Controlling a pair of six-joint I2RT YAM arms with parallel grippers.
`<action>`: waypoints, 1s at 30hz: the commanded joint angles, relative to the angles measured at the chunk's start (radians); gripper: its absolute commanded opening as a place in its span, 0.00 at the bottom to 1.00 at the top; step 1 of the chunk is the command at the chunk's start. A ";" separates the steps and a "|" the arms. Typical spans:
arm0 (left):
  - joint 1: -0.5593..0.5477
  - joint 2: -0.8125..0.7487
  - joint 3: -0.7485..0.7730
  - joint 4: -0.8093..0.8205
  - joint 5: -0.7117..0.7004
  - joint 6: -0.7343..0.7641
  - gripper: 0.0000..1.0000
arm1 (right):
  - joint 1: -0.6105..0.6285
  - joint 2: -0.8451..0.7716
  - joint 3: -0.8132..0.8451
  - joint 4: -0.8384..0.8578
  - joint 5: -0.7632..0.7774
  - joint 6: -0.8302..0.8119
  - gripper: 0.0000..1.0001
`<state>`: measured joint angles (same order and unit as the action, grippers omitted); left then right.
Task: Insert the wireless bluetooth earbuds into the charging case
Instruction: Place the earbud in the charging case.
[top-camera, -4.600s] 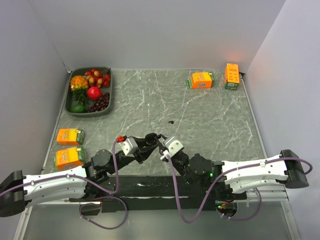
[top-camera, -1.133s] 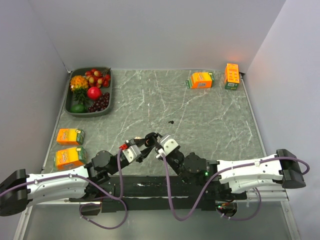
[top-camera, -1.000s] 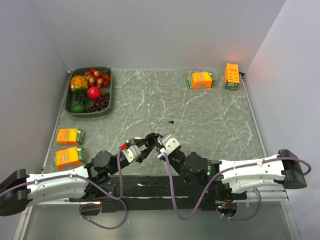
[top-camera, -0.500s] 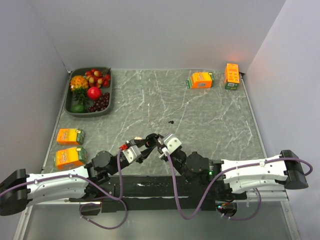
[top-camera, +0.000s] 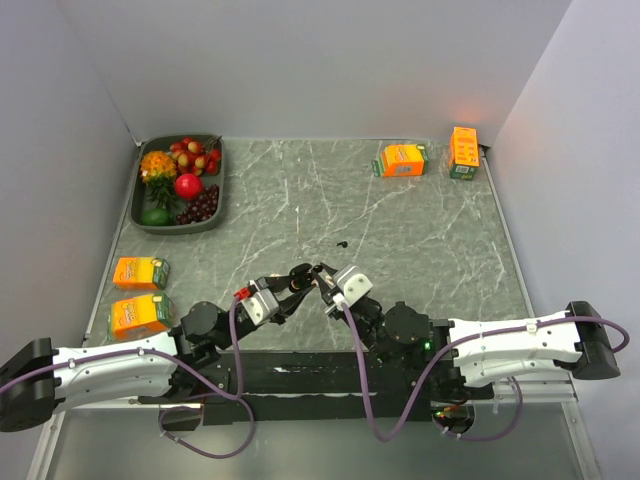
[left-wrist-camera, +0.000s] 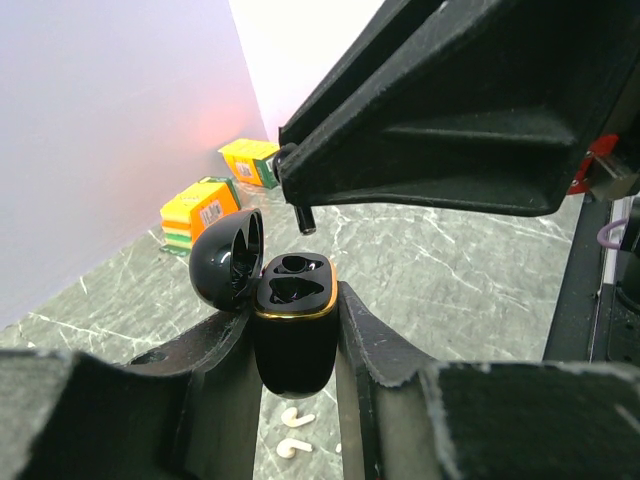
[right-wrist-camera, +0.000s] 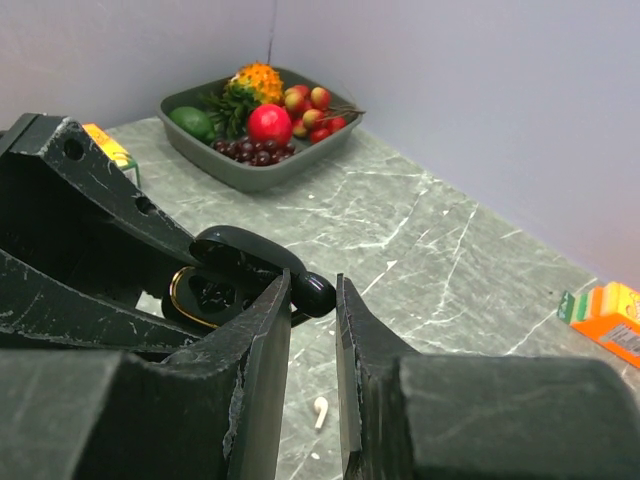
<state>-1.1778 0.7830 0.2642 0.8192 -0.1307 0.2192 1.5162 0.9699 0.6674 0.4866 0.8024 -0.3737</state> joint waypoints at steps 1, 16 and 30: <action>0.000 0.001 0.035 0.072 -0.006 -0.018 0.01 | 0.006 -0.016 0.012 0.058 0.017 -0.024 0.00; -0.002 0.012 0.063 0.055 0.008 -0.026 0.01 | 0.006 0.018 0.008 0.104 -0.016 -0.028 0.00; -0.002 0.007 0.075 0.048 0.016 -0.030 0.01 | 0.004 0.049 -0.018 0.109 0.011 -0.039 0.00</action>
<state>-1.1778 0.7967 0.2882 0.8249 -0.1284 0.2115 1.5162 1.0073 0.6659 0.5488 0.7959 -0.4019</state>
